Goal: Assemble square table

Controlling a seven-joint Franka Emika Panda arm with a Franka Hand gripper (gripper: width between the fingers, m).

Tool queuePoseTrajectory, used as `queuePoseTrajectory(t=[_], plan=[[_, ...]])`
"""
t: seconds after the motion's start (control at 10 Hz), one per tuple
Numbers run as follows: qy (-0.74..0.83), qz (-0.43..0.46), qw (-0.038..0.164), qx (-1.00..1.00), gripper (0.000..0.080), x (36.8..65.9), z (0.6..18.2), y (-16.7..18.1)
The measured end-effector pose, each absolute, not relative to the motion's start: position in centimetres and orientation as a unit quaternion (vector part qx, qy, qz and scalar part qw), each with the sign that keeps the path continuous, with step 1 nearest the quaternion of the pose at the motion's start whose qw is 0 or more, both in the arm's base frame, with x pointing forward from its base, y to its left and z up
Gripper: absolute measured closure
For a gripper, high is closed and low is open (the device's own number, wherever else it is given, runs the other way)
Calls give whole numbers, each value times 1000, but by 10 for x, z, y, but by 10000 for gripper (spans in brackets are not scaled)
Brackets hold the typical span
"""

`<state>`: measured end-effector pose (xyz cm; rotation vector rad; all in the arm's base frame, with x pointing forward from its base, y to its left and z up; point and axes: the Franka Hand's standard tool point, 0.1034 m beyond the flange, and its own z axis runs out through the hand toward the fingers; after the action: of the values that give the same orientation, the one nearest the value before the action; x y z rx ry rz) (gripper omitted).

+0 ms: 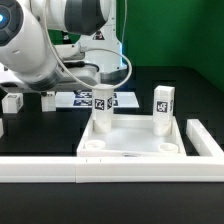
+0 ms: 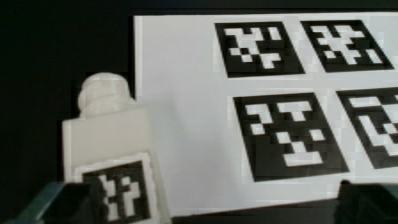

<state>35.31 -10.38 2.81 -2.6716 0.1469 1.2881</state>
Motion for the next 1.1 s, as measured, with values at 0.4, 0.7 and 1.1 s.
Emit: queuePoseTrajectory(t=[0.4, 0.7, 1.1], plan=[[48, 433, 86, -896, 151, 353, 28, -102], [18, 455, 112, -883, 151, 352, 47, -113], [0, 450, 131, -883, 151, 352, 52, -132]])
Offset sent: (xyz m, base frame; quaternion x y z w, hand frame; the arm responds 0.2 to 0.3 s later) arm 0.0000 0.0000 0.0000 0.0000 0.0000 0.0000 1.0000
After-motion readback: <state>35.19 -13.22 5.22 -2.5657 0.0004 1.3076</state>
